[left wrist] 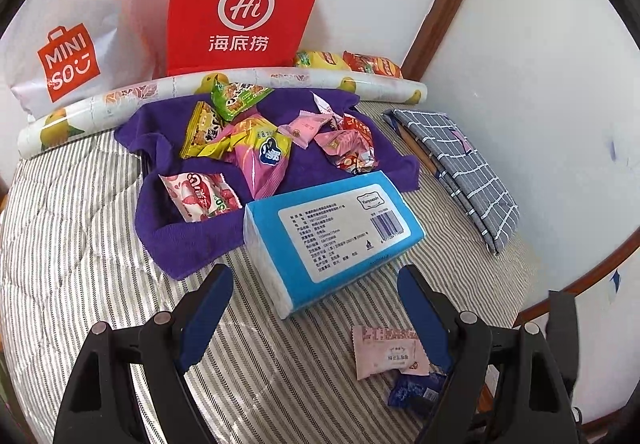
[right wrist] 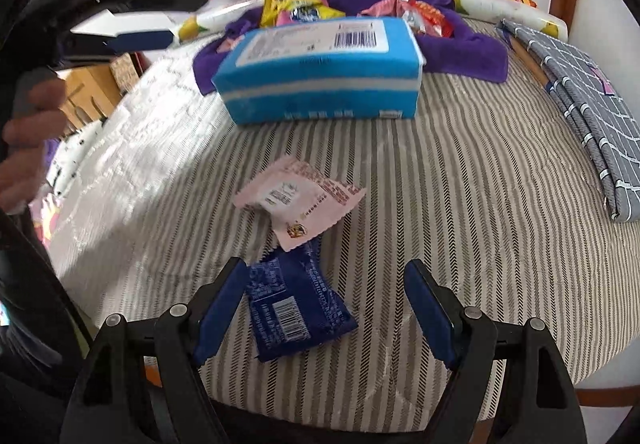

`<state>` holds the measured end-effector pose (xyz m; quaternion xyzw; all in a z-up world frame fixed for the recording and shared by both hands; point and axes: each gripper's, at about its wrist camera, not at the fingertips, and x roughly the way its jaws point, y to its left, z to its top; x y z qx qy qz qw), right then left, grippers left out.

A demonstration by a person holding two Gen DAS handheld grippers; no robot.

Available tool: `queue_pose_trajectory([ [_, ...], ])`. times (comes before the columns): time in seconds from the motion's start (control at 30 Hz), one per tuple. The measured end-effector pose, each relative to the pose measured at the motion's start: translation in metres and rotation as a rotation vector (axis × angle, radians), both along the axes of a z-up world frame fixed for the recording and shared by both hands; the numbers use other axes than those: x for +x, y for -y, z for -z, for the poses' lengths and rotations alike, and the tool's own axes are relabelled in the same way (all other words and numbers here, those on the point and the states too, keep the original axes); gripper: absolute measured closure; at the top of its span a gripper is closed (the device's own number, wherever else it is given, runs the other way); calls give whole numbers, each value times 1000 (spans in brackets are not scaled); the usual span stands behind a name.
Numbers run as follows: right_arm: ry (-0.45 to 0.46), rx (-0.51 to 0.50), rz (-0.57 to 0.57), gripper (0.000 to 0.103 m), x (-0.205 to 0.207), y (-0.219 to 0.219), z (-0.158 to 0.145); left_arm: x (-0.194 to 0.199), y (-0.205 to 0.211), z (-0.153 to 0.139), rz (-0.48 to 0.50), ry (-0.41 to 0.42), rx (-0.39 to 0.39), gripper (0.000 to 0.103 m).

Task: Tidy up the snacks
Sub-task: 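Grasp the blue biscuit packet with the right gripper and lift it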

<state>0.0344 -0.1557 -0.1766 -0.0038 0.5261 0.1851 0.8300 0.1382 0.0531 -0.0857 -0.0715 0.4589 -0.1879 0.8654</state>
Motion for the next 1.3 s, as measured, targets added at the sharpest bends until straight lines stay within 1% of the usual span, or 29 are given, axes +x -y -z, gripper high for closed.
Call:
queue_pose_trajectory([
  [0.13,10,-22,2,22,3,-2,9,1,-6,2,-6,-4,-5,20],
  [0.23,22,-24,10,26,4,-2,9,3,-12,4,-24,-9,-8,20],
  [0.33,41,-42,14,34,6,-3,9,6,-19,8,-38,-19,-18,20],
  [0.4,50,-41,19,43,7,-2,8,8,-21,11,-49,-38,-28,20],
  [0.5,59,-49,22,52,13,3,8,8,-21,12,-51,-45,-27,20],
  [0.7,15,-1,-5,52,10,12,5,3,-9,9,-29,-37,-8,20],
  [0.73,11,15,-15,50,7,14,4,3,-4,8,-23,-35,-2,20],
  [0.8,9,38,-35,42,-1,15,2,2,3,7,-13,-38,6,20],
  [0.87,25,48,-61,41,-7,14,0,1,10,6,1,-36,13,20],
  [0.97,44,45,-107,40,-14,8,0,-2,20,4,22,-32,31,20],
  [1.07,55,-5,-150,40,-20,1,6,-8,29,3,38,-27,46,20],
  [1.13,87,-41,-177,40,-25,-3,8,-11,34,4,44,-25,53,20],
  [1.23,128,-78,-178,50,-27,-5,10,-16,39,7,47,-25,63,20],
  [1.27,133,-73,-171,56,-25,-4,9,-17,41,10,44,-29,67,20],
  [1.3,134,-64,-164,57,-22,-2,9,-18,43,13,45,-33,68,20],
])
